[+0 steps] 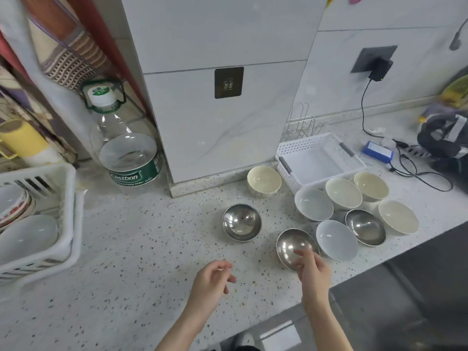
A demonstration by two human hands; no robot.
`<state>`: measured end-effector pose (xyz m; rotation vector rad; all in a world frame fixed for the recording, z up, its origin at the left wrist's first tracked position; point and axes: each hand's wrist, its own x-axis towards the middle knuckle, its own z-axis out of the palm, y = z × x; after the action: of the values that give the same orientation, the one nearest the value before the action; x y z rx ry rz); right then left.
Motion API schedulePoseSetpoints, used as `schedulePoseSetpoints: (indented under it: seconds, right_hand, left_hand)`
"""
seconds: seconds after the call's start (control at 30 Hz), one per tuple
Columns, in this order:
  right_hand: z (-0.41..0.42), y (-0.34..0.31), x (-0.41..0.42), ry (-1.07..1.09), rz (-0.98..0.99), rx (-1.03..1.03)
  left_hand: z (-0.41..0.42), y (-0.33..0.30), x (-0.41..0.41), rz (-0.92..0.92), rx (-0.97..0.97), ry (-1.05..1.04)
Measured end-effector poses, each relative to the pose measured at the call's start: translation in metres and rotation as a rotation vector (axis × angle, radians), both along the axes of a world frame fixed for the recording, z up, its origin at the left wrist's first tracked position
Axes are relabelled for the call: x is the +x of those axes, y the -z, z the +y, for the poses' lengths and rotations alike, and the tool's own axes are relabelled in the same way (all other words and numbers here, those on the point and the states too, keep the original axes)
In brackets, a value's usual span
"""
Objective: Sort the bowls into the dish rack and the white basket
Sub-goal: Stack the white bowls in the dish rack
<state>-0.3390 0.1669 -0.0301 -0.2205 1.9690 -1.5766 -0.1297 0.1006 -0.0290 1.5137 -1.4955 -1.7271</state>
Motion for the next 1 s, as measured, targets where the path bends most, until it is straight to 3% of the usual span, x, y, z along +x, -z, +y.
schedulePoseSetpoints:
  seconds: [0.23, 0.37, 0.53, 0.67, 0.83, 1.0]
  right_hand:
    - [0.031, 0.003, -0.053, 0.317, 0.029, 0.089]
    - [0.044, 0.011, -0.091, 0.375, 0.082, 0.206]
    - [0.055, 0.016, -0.145, 0.064, 0.074, 0.368]
    - [0.058, 0.018, -0.177, -0.222, 0.018, 0.399]
    - [0.056, 0.022, -0.2, -0.371, -0.101, 0.323]
    - [0.051, 0.029, -0.202, -0.467, -0.108, 0.307]
  left_hand:
    - [0.004, -0.004, -0.047, 0.005, -0.009, 0.072]
    - [-0.002, -0.007, -0.095, 0.027, -0.032, 0.071]
    - [-0.022, -0.006, -0.166, 0.007, -0.092, 0.028]
    - [-0.054, 0.003, -0.217, -0.109, -0.127, 0.074]
    - [-0.093, 0.02, -0.26, -0.419, -0.157, 0.242]
    - [-0.105, 0.031, -0.284, -0.522, -0.096, 0.274]
